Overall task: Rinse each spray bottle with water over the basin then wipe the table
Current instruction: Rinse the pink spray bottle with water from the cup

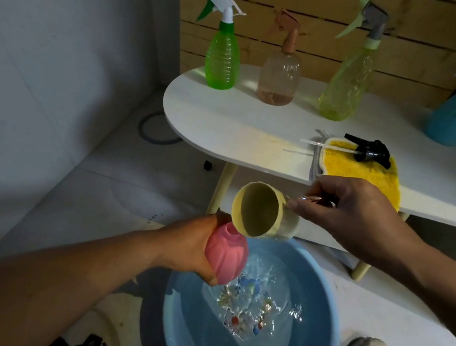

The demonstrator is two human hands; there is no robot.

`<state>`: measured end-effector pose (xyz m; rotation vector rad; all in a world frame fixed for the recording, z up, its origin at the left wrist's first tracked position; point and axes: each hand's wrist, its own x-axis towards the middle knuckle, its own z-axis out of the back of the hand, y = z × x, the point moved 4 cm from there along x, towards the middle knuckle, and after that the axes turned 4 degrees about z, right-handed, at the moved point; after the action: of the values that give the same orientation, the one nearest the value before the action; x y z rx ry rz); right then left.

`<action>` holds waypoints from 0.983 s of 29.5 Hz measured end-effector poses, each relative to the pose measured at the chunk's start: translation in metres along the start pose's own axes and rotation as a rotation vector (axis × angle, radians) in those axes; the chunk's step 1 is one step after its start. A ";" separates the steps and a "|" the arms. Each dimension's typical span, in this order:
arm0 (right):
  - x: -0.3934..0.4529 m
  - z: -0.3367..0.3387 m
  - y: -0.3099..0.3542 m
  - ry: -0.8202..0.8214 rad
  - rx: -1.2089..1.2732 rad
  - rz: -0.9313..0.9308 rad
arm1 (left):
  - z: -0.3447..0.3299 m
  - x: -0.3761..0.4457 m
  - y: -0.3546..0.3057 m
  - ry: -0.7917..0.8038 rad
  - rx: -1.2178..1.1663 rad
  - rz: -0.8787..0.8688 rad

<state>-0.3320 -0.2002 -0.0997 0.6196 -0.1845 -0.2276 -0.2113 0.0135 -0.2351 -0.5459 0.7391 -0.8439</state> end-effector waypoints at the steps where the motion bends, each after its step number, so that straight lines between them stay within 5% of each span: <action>1: -0.002 0.001 0.002 -0.007 -0.025 0.009 | 0.000 0.000 0.000 -0.002 -0.005 0.000; 29: -0.009 0.003 0.025 -0.092 -0.270 0.233 | 0.000 -0.002 -0.009 -0.005 0.024 0.013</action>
<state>-0.3378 -0.1796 -0.0839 0.3155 -0.3072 -0.0534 -0.2159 0.0097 -0.2279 -0.5214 0.7266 -0.8381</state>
